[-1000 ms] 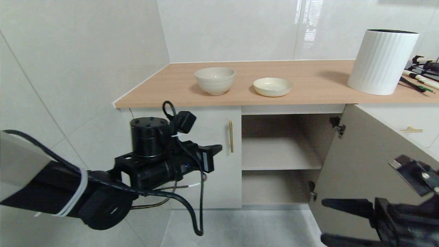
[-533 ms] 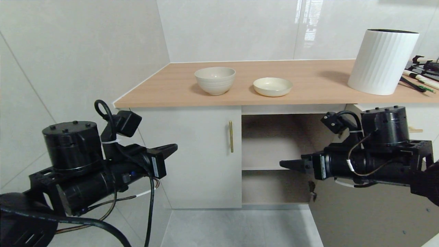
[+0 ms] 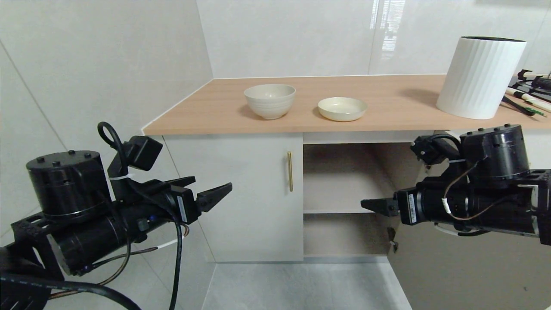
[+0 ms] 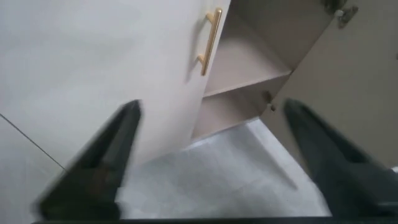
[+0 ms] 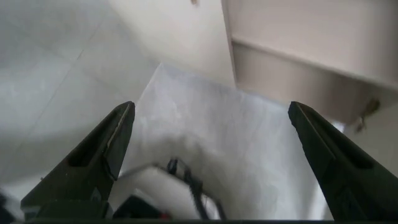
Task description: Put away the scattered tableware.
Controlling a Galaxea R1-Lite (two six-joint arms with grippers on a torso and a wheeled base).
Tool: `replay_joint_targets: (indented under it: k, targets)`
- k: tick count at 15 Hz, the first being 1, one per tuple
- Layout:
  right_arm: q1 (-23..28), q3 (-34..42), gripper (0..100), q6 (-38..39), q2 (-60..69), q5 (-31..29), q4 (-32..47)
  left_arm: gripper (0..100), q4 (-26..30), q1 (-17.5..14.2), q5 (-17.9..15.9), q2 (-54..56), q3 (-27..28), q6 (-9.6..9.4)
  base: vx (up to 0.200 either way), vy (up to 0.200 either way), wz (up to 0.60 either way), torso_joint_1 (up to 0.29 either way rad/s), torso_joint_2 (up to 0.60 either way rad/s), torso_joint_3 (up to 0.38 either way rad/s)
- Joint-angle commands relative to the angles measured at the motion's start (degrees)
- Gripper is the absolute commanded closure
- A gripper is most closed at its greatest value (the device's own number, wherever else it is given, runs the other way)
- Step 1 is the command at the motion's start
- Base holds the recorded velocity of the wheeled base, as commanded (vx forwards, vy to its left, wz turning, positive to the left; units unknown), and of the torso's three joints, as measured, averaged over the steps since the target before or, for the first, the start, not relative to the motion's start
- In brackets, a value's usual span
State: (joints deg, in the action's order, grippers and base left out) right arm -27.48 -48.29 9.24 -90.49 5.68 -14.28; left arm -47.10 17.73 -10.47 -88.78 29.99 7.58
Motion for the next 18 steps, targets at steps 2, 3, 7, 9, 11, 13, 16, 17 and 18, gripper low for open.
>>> replay_joint_targets:
  k: [2, 3, 7, 9, 11, 13, 16, 17, 18]
  targets:
    - [0.06, -2.34, 0, 0.60, 5.24, -0.06, 3.99, 0, 0.00, 0.03, 0.19, 0.89, -1.25, -2.84, 0.000, 0.000, 0.00, 0.000, 0.00, 0.000]
    - [0.06, -2.34, 0, 0.60, 5.50, -0.06, 3.99, 0, 0.17, 0.03, 0.10, 1.60, -1.16, -2.84, 0.000, 0.000, 0.00, 0.000, 0.00, 0.000]
    - [0.14, -2.34, 0, 0.60, 5.94, -0.06, 4.08, 0, 1.31, 0.03, 0.45, 4.94, -0.81, -2.84, 0.000, 0.000, 0.00, 0.000, 0.00, 0.000]
    - [0.14, -2.34, 0, 0.69, 6.20, -0.06, 4.17, 0, 4.30, -0.15, 0.45, 6.87, -0.19, -2.84, 0.000, 0.000, 0.00, 0.000, 0.00, 0.000]
    - [0.14, -2.25, 0, 0.60, 7.35, 0.03, 4.43, 0, 9.22, -0.06, 0.36, 9.68, 1.12, -2.84, 0.200, -0.200, 0.00, 0.005, 0.00, 0.005]
    - [0.14, -2.16, 0, 0.60, 8.14, 0.03, 4.43, 0, 13.53, -0.15, 0.36, 11.35, 2.62, -2.75, 0.200, -0.200, 0.00, -0.002, 0.00, 0.007]
    - [0.14, -2.07, 0, 0.69, 8.14, 0.03, 4.43, 0, 13.71, -0.67, 0.19, 11.18, 2.62, -2.75, 0.200, -0.200, 0.00, 0.004, 0.00, -0.001]
    - [0.14, -1.99, 0, 0.78, 8.14, 0.12, 4.43, 0, 13.62, -0.94, 0.19, 11.18, 2.62, -2.66, 0.200, -0.200, 0.00, 0.002, 0.00, 0.002]
    - [0.06, -1.90, 0, 1.13, 8.14, 0.12, 4.43, 0, 13.62, -1.38, 0.10, 11.26, 2.62, -2.75, 0.200, 0.000, 0.00, 0.007, 0.00, -0.007]
